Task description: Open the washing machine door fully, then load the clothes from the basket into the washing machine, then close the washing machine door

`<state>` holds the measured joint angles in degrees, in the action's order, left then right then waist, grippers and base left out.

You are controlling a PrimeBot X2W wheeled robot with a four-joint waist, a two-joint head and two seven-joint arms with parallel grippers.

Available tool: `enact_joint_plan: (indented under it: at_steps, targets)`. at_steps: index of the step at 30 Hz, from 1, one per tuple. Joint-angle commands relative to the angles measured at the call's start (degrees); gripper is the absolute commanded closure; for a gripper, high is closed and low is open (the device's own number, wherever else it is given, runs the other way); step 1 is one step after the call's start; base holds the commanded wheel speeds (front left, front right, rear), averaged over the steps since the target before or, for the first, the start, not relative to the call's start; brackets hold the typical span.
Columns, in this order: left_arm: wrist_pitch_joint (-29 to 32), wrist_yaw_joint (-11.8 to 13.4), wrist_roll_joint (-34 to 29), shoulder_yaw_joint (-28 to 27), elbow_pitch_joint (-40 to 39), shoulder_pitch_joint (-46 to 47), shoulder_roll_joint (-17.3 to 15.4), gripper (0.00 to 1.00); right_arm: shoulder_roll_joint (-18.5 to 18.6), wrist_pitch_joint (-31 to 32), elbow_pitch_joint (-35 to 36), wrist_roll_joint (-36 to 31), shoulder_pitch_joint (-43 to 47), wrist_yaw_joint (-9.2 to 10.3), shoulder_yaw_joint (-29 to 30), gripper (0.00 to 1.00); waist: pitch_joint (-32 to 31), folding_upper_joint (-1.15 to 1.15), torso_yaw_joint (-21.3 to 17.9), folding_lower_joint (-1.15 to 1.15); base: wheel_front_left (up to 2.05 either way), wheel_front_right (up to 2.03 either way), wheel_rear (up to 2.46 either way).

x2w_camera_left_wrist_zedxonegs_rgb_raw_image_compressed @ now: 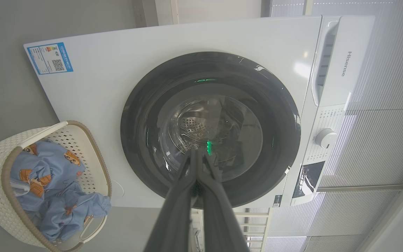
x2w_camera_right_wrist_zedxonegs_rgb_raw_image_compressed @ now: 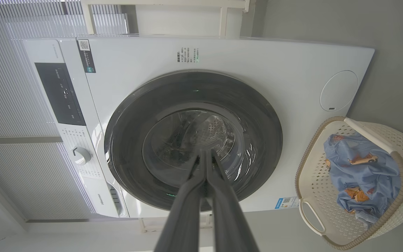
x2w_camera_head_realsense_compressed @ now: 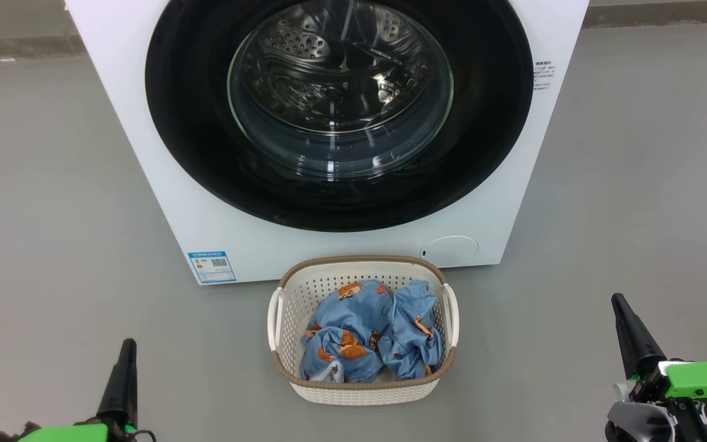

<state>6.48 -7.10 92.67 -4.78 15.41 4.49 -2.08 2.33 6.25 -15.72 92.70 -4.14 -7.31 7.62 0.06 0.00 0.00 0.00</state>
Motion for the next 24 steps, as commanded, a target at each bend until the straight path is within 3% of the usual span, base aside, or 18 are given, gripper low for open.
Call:
enact_joint_plan:
  at_steps: [1, 19, 20, 21, 22, 24]
  targets:
    - [0.0, -0.4, -0.6, -1.8, -1.1, 2.0, -0.8, 1.00, 0.6, 0.3, 1.4, -0.6, -2.4, -0.18, -1.0, 1.00, 0.0, 0.00, 0.0, 0.00, 0.00, 0.00, 0.00]
    - [0.0, -0.4, -0.6, -1.8, -1.1, 2.0, -0.8, 1.00, 0.6, 0.3, 1.4, -0.6, -2.4, -0.18, -1.0, 1.00, 0.0, 0.00, 0.0, 0.00, 0.00, 0.00, 0.00]
    - [0.0, 0.0, 0.0, 0.0, 0.0, 0.0, 0.0, 0.00, 0.0, 0.0, 0.0, 0.0, 0.0, 0.00, 0.0, 0.00, 0.0, 0.00, 0.0, 0.00, 0.00, 0.00, 0.00]
    - [0.0, 0.0, 0.0, 0.1, 0.4, -0.1, 0.1, 1.00, -0.1, 0.0, -0.5, 0.0, 0.1, 0.00, 0.0, 1.00, 0.0, 0.00, 0.0, 0.00, 0.00, 0.00, 0.00]
    - [0.0, 0.1, 0.0, 0.1, 1.2, -0.4, 0.2, 0.00, -0.4, 0.0, -1.2, 0.0, 0.4, 0.00, -0.1, 0.00, 0.0, 0.00, 0.0, 0.00, 0.00, 0.00, 0.00]
    - [-0.2, 0.1, 0.1, 0.3, 1.5, -0.6, 0.3, 0.00, -0.6, -0.1, -1.5, 0.1, 0.6, 0.01, -0.2, 0.00, 0.0, 0.00, 0.0, 0.00, 0.00, 0.00, 0.00]
